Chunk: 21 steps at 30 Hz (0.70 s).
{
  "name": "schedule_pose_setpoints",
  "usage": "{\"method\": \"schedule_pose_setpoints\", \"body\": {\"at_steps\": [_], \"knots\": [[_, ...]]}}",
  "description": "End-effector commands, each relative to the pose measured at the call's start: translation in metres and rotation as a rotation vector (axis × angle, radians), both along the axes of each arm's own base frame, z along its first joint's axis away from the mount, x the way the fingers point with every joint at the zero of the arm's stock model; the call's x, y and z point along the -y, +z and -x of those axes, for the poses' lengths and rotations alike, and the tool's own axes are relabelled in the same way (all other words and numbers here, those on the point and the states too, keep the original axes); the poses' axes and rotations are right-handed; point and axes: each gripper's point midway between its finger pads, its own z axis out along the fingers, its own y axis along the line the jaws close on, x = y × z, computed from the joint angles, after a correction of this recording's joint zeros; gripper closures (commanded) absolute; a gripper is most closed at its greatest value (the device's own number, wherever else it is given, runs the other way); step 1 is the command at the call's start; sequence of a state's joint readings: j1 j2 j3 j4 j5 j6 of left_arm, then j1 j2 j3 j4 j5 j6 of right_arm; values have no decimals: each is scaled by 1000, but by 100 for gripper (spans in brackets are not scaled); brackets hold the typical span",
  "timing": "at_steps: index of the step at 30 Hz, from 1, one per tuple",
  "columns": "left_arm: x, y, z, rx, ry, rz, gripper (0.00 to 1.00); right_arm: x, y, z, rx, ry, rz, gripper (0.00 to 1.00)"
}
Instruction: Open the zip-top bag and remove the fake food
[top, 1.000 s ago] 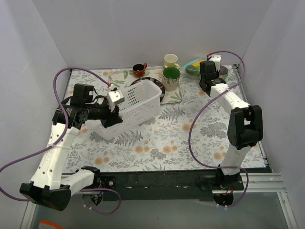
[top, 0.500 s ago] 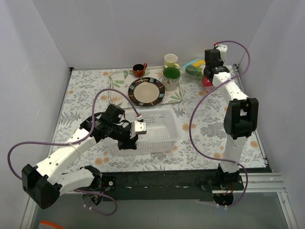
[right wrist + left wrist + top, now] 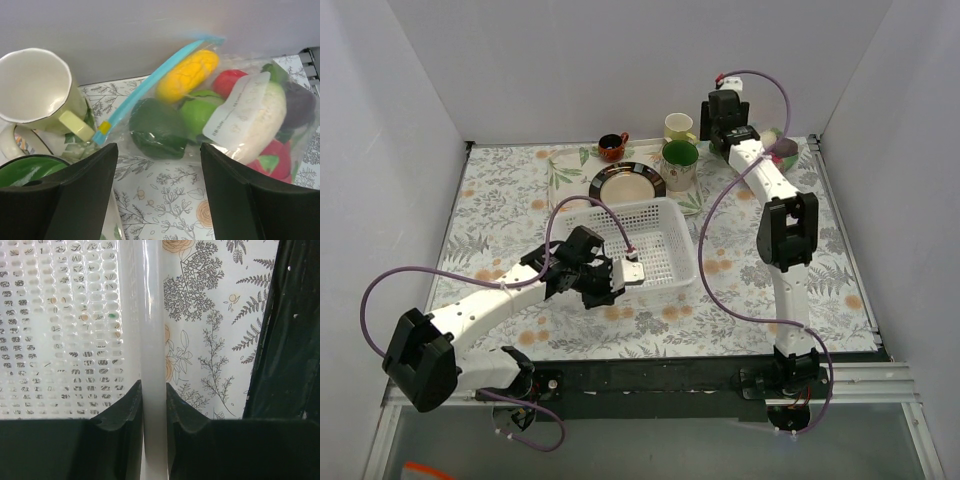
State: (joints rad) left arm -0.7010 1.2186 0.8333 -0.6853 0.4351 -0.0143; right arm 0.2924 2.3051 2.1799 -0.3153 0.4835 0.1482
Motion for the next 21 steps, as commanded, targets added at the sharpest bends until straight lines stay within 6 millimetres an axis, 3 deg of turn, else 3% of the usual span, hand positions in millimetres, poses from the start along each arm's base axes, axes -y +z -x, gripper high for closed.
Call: {"method": "schedule_pose_setpoints", "body": {"at_steps": [1,2,3,5,6,8,10,12,13,14,15,16,17,20,21], "knots": [[-7,-16,31,-118,-34,-37,85,-4,-18,-7,7,21,113,24],[-9,-16,36,-134,-36,-46,85,-2,-18,-5,4,19,128,24],[-10,-16,39,-145,-39,-45,85,2,-32,1,-31,26,158,24],[-12,-13,46,-162,-49,-39,86,6,-24,6,-3,24,189,23],[-12,-13,50,-167,-58,-34,86,11,-45,16,-47,36,242,23],[-9,-5,59,-184,-80,-1,87,17,-36,23,-20,12,269,23],[-1,4,69,-195,-117,33,89,24,-47,35,-45,-14,291,24],[4,8,79,-213,-138,34,89,31,-39,41,-29,-45,292,24],[6,10,80,-214,-139,34,88,39,-45,48,-41,-78,290,23],[7,10,82,-219,-143,32,87,42,-37,51,-27,-91,274,24],[9,10,84,-221,-149,32,83,50,-36,54,-23,-115,263,23],[9,9,84,-220,-152,28,55,57,-40,58,-30,-137,260,23],[10,9,85,-223,-153,25,39,60,-34,60,-20,-146,254,23],[11,9,78,-197,-141,17,9,72,-31,60,-32,-199,296,23],[11,8,75,-187,-135,13,7,77,-35,64,-60,-218,320,23]]}}
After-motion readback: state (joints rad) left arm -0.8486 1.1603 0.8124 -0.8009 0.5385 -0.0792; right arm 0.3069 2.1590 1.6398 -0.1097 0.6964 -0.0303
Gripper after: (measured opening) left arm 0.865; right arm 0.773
